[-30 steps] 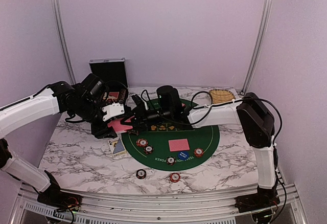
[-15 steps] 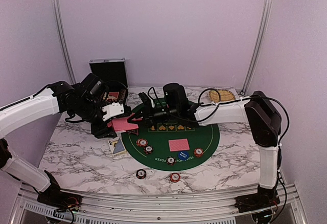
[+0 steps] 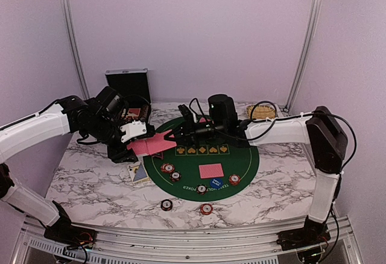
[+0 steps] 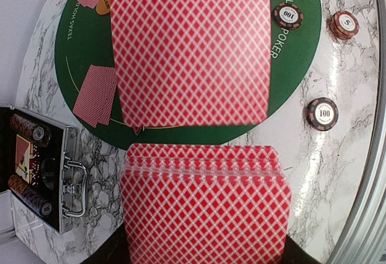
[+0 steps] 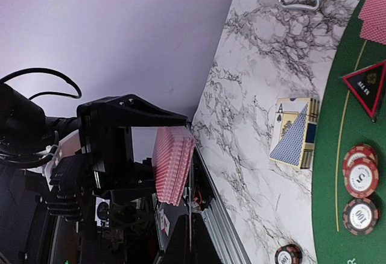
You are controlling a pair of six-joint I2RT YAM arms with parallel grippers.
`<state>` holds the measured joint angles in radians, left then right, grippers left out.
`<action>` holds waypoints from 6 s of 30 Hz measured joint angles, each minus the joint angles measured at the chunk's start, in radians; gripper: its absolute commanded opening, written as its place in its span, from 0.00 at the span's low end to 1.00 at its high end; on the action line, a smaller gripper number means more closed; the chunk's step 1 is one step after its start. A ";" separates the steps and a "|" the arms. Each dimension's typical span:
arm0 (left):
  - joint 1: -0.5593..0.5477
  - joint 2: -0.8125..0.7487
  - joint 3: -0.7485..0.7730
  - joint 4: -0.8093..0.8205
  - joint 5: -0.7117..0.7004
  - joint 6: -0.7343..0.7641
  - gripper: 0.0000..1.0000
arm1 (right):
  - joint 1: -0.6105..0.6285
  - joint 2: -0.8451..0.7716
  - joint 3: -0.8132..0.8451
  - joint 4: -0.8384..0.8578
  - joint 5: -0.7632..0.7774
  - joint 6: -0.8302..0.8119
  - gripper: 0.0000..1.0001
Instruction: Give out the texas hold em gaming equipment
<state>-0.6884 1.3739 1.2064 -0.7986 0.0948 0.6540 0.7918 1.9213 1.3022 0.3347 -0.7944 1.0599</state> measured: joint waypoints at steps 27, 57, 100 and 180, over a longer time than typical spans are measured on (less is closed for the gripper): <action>0.000 0.000 -0.008 0.000 -0.003 0.000 0.00 | -0.257 -0.176 -0.362 -0.359 0.159 -0.340 0.00; 0.000 0.000 -0.009 0.000 -0.003 0.000 0.00 | -0.258 -0.121 -0.230 -0.711 0.496 -0.602 0.48; 0.000 0.000 -0.009 0.000 -0.002 0.000 0.00 | -0.095 -0.023 -0.166 -0.590 0.498 -0.577 0.41; 0.000 0.000 -0.009 -0.011 0.005 0.000 0.00 | 0.132 0.360 0.354 0.020 -0.094 0.045 0.60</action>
<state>-0.6884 1.3739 1.1973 -0.8093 0.1001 0.6540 0.9241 2.2814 1.6558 0.3550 -0.8886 1.1049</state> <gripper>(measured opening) 0.648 0.627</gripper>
